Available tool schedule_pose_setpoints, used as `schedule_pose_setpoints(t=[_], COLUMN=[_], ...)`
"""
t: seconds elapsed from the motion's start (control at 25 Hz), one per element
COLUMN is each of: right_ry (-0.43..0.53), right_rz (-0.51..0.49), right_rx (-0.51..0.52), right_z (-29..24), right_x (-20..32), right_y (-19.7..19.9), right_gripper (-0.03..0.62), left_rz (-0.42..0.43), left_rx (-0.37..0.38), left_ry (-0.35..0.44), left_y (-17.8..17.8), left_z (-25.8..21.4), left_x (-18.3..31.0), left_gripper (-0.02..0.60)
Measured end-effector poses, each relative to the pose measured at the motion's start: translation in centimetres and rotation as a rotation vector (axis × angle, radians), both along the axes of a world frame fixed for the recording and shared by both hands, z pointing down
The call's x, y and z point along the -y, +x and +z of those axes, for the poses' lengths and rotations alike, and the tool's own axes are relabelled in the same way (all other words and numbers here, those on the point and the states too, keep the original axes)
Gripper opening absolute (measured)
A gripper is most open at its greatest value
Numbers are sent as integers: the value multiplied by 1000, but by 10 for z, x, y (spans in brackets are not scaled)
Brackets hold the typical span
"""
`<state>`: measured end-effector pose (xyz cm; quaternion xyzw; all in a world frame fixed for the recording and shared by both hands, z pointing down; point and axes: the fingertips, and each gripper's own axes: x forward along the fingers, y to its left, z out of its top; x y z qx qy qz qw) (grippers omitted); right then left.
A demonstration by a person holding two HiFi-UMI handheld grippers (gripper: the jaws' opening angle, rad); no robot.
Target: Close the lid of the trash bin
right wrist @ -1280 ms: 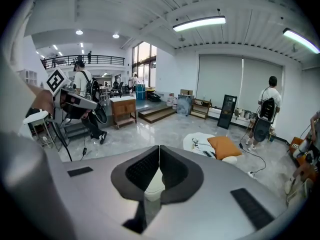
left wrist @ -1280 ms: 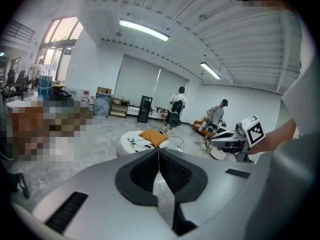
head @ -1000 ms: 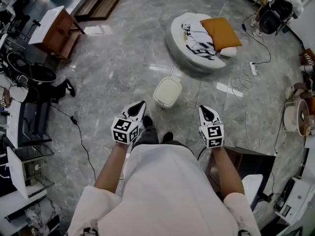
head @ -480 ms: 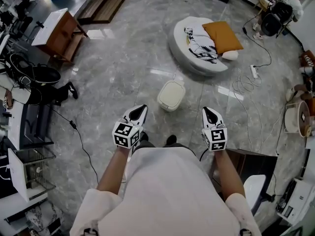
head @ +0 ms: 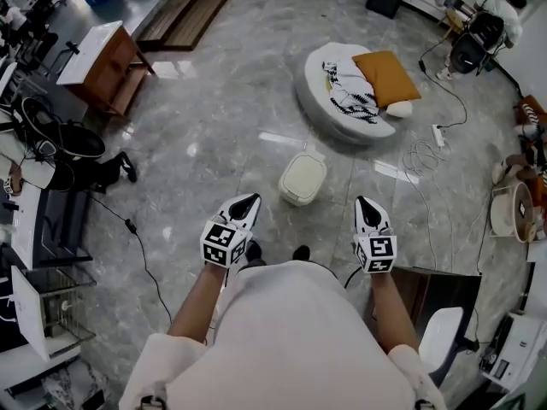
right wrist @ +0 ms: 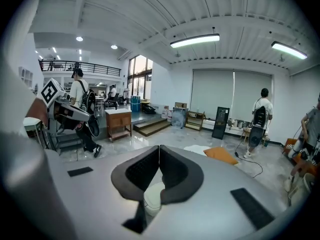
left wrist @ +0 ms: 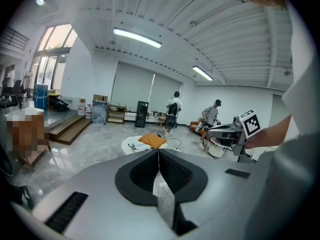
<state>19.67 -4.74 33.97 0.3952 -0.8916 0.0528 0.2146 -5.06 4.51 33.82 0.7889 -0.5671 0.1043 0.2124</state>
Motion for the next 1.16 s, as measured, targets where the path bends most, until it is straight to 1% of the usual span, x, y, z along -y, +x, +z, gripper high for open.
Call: schedule_pose_setpoints(t=[0.52, 1.16], right_ry=[15, 17], right_rz=[31, 12], right_rx=[1, -3], right_z=[-8, -10], right_x=[1, 2], right_y=[-8, -13], right_gripper=[29, 29], left_rz=[10, -20], left_rx=[-9, -17], left_ry=[25, 19], left_y=[-15, -21], left_z=[-8, -4], left_x=[7, 5], left_gripper=[18, 18])
